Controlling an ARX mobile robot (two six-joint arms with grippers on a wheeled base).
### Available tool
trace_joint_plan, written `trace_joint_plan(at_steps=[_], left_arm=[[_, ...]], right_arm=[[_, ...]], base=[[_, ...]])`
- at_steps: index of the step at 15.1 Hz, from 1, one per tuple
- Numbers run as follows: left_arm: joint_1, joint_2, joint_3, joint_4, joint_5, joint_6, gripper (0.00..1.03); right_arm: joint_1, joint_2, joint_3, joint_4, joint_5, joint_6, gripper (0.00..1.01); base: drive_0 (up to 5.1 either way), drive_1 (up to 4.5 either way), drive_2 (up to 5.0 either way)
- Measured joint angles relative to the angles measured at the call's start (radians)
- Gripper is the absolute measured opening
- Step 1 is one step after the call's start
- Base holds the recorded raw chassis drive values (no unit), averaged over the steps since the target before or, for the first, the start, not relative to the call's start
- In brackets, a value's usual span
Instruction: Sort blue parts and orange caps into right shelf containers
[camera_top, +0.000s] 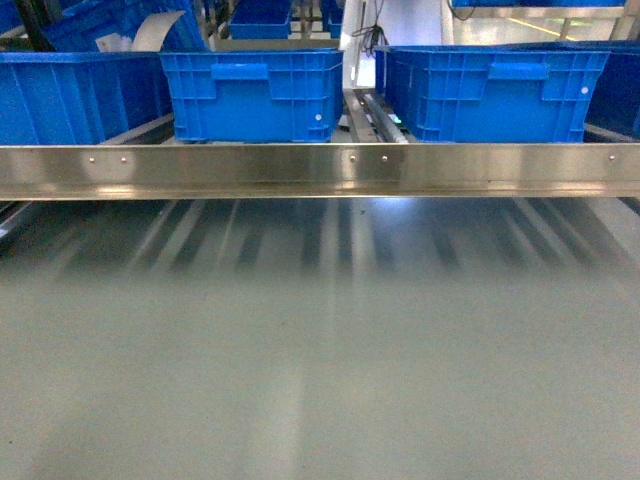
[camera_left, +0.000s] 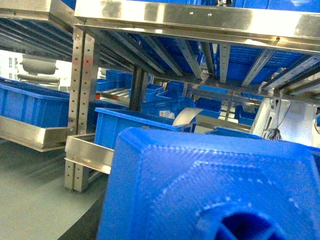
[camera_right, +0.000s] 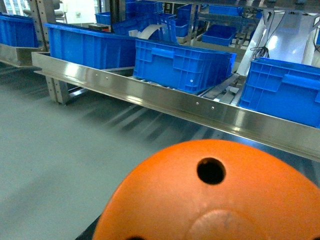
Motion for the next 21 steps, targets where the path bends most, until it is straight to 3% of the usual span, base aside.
trace_joint_plan(at_steps=[21], left_arm=[[0.0,0.0,0.0,0.0,0.0,0.0,0.46]], right_arm=[[0.0,0.0,0.0,0.0,0.0,0.0,0.43]], base=[[0.0,0.0,0.0]])
